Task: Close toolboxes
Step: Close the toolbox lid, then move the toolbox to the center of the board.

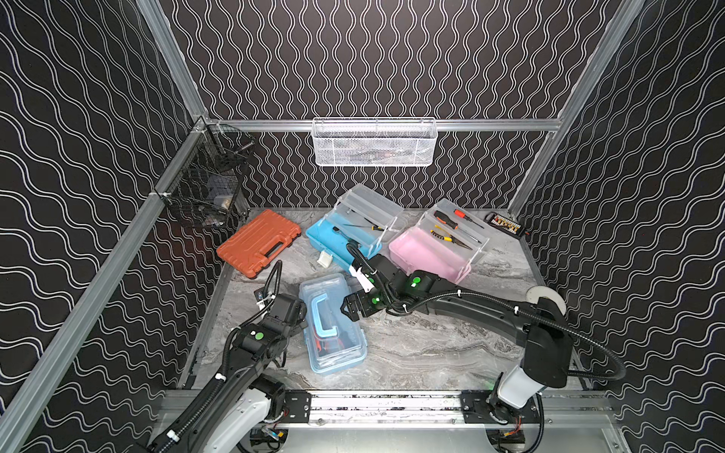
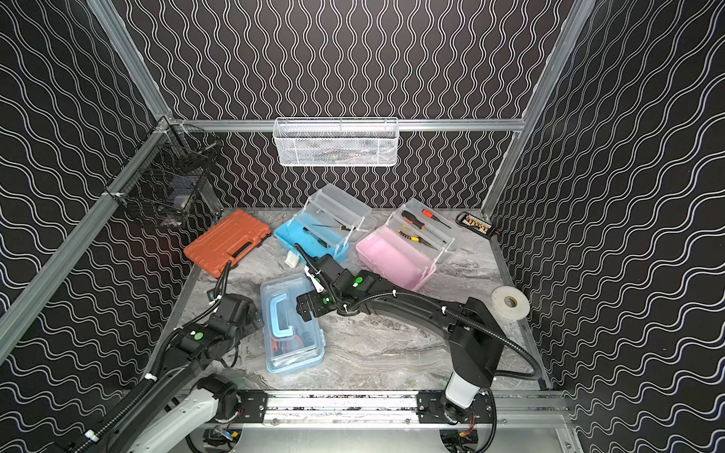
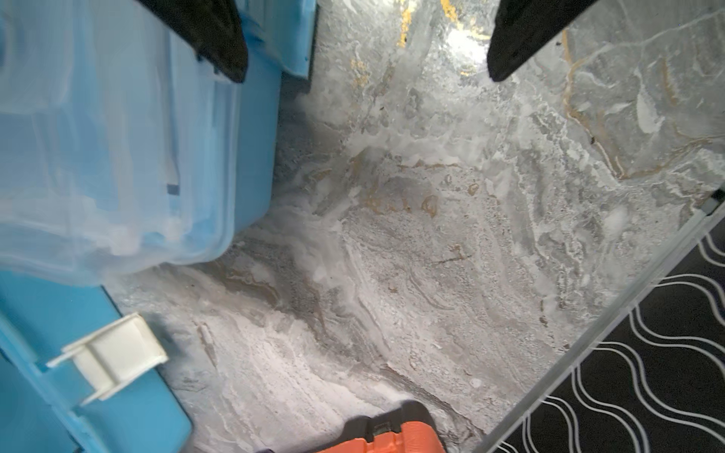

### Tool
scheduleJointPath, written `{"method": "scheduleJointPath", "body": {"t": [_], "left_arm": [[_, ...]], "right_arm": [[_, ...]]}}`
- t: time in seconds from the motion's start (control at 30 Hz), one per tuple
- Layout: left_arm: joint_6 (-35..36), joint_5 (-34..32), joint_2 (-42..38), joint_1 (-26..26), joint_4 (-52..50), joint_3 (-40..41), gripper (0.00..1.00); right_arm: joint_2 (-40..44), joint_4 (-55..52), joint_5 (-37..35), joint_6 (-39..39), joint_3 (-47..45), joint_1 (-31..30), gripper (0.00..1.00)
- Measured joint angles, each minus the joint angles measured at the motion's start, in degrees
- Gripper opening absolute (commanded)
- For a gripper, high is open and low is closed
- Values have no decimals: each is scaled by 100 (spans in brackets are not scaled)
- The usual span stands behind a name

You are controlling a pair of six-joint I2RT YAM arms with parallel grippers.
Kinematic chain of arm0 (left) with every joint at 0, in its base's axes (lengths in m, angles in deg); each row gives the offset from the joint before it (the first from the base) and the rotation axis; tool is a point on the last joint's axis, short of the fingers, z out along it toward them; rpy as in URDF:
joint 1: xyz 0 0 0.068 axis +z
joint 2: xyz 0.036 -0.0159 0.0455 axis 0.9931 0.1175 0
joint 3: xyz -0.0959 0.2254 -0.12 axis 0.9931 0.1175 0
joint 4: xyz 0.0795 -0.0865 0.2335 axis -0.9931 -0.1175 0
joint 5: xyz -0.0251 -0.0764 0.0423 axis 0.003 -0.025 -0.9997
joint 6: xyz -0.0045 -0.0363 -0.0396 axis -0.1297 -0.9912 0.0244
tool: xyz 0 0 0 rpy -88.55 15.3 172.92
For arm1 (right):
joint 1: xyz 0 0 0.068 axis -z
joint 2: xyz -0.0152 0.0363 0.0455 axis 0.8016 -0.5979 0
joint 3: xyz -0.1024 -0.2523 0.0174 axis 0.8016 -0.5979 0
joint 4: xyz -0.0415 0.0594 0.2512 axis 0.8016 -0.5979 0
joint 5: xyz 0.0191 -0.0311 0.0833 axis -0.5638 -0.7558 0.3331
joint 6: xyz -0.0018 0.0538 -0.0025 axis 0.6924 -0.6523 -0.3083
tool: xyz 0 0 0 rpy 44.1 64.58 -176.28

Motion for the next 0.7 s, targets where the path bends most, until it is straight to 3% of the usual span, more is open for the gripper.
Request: {"method": "scheduleJointPath", "body": {"t": [0.47,0.7], "left_arm": [[4,160,-2,-4,103,42,99],[24,181,2,-4,168,42,99]], "right_arm": [[-957,-396,-214,52,881,-280,99],[-1346,-780,-935,7,1381,-549,86]]}}
